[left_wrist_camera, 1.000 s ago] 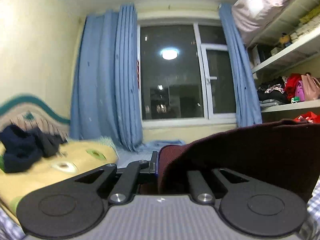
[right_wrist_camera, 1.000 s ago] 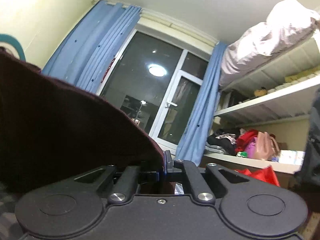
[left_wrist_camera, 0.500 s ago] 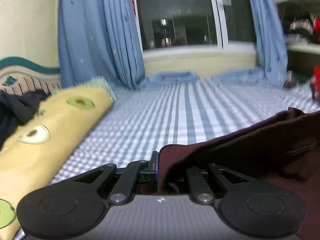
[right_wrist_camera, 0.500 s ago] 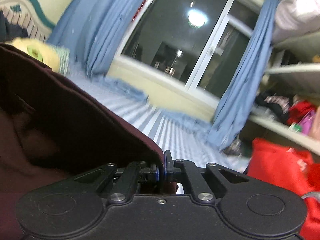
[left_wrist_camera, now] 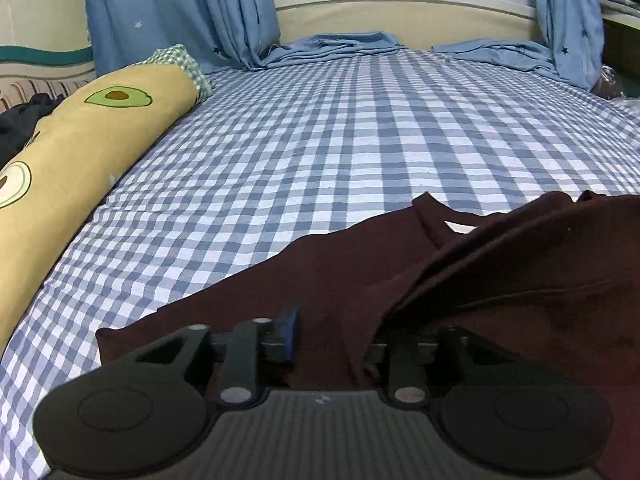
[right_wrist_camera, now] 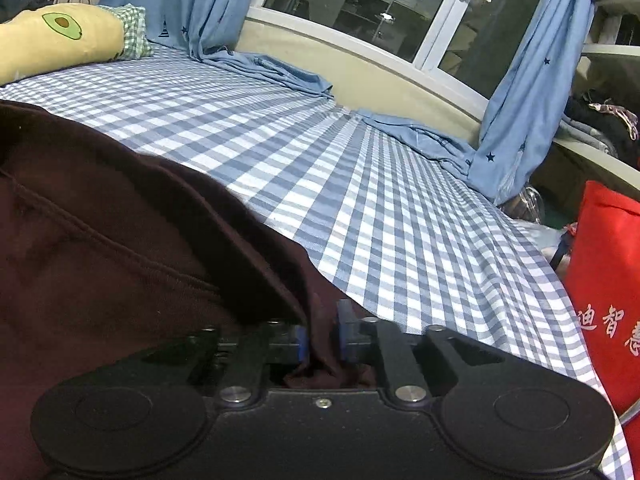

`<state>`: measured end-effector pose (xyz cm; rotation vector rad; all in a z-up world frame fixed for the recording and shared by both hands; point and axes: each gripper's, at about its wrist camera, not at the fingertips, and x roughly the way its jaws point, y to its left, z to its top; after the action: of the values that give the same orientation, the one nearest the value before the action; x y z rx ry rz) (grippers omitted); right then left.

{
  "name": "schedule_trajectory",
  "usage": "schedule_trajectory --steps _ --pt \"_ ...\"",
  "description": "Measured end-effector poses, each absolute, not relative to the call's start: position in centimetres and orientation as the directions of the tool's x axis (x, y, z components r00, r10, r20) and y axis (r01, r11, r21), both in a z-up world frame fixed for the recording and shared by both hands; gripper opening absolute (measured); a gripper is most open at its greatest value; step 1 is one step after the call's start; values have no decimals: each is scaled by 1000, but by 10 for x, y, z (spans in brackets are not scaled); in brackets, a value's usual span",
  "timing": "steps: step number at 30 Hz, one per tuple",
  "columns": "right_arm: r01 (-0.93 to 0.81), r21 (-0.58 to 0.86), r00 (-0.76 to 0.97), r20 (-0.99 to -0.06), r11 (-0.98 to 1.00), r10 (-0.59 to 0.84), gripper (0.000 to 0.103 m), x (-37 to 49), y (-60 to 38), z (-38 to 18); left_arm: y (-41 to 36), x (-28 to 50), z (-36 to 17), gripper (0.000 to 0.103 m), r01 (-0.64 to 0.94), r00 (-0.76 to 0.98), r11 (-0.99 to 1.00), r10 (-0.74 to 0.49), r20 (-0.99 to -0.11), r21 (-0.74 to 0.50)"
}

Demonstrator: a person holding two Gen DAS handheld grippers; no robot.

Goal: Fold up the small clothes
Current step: 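Lift the hem with both tools and fold it over toward the collar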

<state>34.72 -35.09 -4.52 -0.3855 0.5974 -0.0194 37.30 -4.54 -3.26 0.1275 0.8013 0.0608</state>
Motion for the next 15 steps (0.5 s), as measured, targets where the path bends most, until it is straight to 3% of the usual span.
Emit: schedule_trajectory --steps 4,8,10,15 --pt "-59 -333 829 -541 941 -139 56 349 -362 -44 -32 374 -29 62 -47 683 993 114 -721 112" --pt "-15 -276 830 -539 961 -142 73 351 -375 -39 -14 379 -16 81 -76 685 993 114 -720 85" --pt "14 -251 833 -532 968 -150 84 351 -382 -36 -6 379 -11 84 -79 677 995 99 -729 62" --pt "75 -178 835 -527 981 -160 93 352 -399 -28 2 380 4 87 -40 682 998 57 -729 41"
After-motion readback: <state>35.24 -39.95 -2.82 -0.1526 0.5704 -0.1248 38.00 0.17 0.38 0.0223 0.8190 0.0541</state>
